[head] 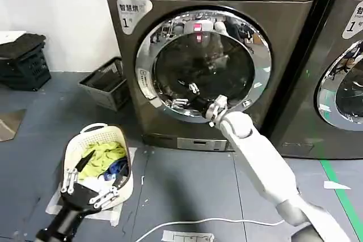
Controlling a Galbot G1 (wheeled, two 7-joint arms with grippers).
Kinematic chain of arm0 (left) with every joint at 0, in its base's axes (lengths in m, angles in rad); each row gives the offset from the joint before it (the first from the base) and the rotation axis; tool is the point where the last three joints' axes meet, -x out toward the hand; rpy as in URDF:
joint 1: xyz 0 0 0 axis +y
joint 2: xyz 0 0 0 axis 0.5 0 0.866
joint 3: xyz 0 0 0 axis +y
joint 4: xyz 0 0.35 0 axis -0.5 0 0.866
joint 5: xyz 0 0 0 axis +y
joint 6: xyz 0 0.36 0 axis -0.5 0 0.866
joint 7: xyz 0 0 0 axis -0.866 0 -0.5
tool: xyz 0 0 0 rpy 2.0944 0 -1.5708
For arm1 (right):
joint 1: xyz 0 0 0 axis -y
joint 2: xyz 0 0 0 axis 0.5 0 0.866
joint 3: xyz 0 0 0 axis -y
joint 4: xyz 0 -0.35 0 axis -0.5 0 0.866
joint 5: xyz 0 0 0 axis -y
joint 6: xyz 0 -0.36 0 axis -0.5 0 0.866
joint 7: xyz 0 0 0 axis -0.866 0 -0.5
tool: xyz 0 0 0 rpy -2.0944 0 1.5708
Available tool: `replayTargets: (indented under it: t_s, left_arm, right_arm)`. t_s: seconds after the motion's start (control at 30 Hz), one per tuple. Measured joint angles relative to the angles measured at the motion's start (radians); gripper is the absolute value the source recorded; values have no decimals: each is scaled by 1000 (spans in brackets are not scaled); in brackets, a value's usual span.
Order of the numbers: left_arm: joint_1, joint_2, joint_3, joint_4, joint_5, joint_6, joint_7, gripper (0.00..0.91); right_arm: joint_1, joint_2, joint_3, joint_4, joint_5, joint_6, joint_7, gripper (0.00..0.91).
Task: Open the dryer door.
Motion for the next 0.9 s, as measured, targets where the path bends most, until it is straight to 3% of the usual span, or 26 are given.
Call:
replayTargets:
  t_s: [0.9]
  left_arm:
    - [-3, -5, -9, 0, -7, -2, 2, 907]
  right_arm:
    - [49, 95, -39, -67, -23, 4, -22, 907]
